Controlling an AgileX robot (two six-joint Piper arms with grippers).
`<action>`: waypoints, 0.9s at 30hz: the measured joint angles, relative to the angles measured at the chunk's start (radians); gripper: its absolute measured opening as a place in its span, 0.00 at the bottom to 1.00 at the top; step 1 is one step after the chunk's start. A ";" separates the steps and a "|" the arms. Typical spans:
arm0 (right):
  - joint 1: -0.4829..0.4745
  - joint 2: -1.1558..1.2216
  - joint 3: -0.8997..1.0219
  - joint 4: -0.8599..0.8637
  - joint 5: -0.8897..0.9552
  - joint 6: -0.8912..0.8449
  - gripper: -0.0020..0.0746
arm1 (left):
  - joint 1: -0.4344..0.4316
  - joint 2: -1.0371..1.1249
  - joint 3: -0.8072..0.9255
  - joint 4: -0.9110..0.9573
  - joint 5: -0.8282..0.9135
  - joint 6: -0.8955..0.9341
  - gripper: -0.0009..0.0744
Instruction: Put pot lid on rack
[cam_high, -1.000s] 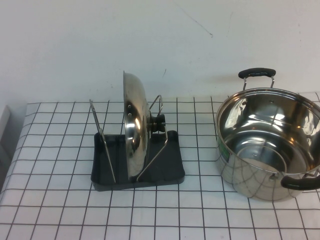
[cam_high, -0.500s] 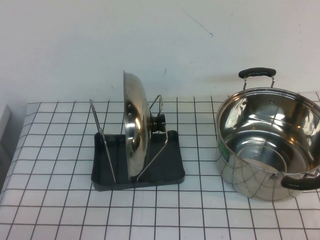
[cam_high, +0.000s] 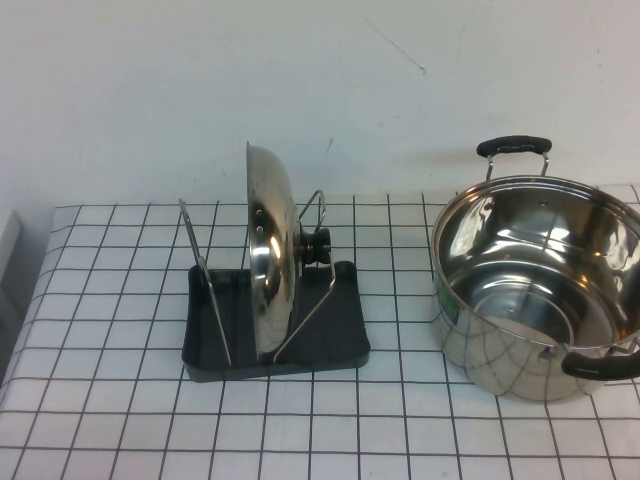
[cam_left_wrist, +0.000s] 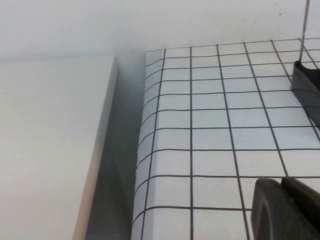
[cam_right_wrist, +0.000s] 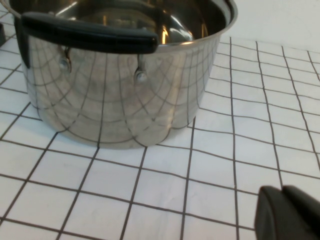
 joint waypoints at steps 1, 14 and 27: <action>0.000 0.000 0.000 0.000 0.000 0.000 0.02 | 0.013 0.000 0.000 0.000 0.000 0.000 0.01; 0.000 0.000 0.000 0.000 0.000 0.000 0.02 | -0.014 0.000 0.000 0.006 0.003 -0.081 0.01; 0.000 0.000 0.000 0.000 0.000 0.000 0.02 | -0.049 0.000 0.000 0.012 0.003 -0.083 0.01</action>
